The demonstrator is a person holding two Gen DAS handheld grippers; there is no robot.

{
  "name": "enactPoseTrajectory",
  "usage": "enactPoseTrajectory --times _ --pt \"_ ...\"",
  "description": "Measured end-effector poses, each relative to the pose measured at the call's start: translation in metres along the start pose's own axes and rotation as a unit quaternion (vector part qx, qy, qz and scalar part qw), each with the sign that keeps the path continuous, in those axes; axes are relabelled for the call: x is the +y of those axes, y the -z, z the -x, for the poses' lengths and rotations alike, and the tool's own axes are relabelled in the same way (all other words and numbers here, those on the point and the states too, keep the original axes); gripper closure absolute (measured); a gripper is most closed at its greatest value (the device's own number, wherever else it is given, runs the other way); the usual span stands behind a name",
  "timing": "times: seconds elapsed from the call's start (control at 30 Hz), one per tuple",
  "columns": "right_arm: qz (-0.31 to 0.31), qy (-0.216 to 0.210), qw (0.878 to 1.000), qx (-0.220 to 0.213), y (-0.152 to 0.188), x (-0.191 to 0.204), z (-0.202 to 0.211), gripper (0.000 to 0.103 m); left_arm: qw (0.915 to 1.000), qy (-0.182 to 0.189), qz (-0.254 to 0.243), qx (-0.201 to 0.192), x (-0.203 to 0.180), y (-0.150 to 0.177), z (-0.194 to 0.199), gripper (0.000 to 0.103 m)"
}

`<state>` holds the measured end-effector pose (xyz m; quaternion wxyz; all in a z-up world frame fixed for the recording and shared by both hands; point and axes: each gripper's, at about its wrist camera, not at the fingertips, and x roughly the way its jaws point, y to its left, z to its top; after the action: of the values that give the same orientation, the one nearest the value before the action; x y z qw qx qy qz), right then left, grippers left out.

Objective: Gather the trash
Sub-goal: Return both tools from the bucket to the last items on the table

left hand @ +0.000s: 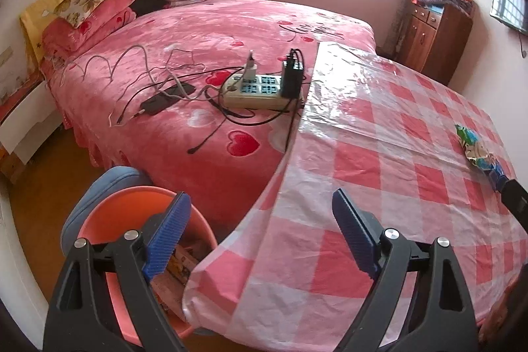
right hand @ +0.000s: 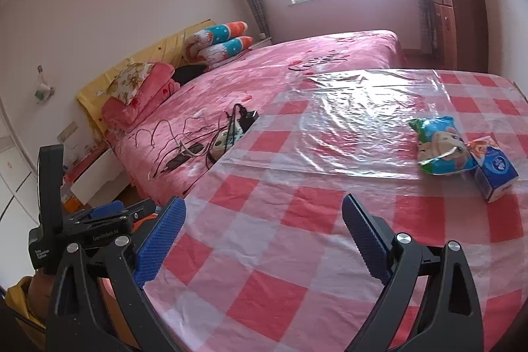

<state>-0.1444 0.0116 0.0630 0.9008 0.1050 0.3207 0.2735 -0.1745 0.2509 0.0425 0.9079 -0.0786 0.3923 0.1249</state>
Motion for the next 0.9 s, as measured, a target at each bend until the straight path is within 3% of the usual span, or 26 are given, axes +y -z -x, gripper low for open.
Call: enactPoseTrajectory --times 0.9 --pt "-0.055 0.022 0.998 -0.019 -0.003 -0.072 0.026 0.008 0.9977 0.015 -0.066 0.009 -0.081 -0.001 -0.009 0.014"
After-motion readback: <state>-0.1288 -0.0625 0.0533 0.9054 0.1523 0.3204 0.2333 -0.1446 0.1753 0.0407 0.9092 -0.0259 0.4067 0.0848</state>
